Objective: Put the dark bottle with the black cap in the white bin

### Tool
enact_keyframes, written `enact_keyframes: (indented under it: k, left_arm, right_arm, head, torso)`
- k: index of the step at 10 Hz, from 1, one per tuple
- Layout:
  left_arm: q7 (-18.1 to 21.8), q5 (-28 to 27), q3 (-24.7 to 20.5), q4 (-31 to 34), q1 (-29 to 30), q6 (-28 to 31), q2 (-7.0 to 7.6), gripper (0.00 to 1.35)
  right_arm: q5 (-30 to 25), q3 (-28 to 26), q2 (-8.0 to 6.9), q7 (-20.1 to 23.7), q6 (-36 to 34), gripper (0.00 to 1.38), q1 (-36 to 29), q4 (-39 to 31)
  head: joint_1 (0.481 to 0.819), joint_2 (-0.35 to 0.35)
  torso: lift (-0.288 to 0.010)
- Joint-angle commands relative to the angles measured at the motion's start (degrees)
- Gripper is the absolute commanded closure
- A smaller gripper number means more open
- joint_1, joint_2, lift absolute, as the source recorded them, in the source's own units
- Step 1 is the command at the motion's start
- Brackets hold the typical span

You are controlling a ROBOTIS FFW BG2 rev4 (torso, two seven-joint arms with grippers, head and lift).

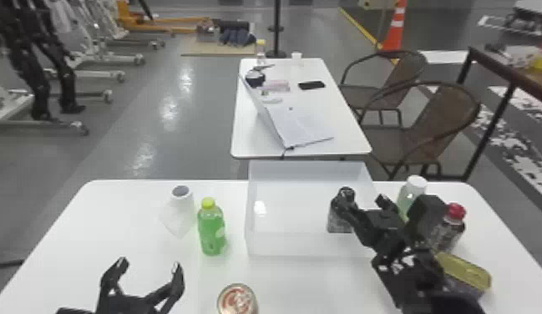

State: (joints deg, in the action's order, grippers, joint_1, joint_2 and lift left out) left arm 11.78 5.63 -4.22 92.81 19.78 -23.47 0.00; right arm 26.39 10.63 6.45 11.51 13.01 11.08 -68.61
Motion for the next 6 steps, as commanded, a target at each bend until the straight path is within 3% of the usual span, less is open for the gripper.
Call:
enact_keyframes:
  k: [1,3,4,6]
  left_arm:
    - [0.0,0.0,0.0,0.0,0.0,-0.09,-0.15,0.21]
    - [0.0,0.0,0.0,0.0,-0.09,-0.26,-0.15,0.21]
    - [0.0,0.09,-0.09,0.0,-0.09,-0.35,-0.15,0.21]
    - [0.0,0.26,-0.26,0.0,0.0,-0.53,-0.15,0.21]
  right_arm:
    - [0.77,0.0,0.23,-0.7,0.09,0.08,-2.29,-4.08]
    - [-0.37,-0.09,1.73,-5.97,-2.99,0.08,-10.11,-17.7]
    - [-1.42,-0.26,3.22,-8.25,-5.89,0.08,-13.8,-23.77]
    - [-4.68,-0.53,7.61,-10.01,-10.46,0.08,-20.3,-33.7]
  head:
    - [0.549,0.0]
    - [0.549,0.0]
    - [0.549,0.0]
    - [0.549,0.0]
  torso:
    - [-0.1]
    - [-0.1]
    - [-0.1]
    - [-0.1]
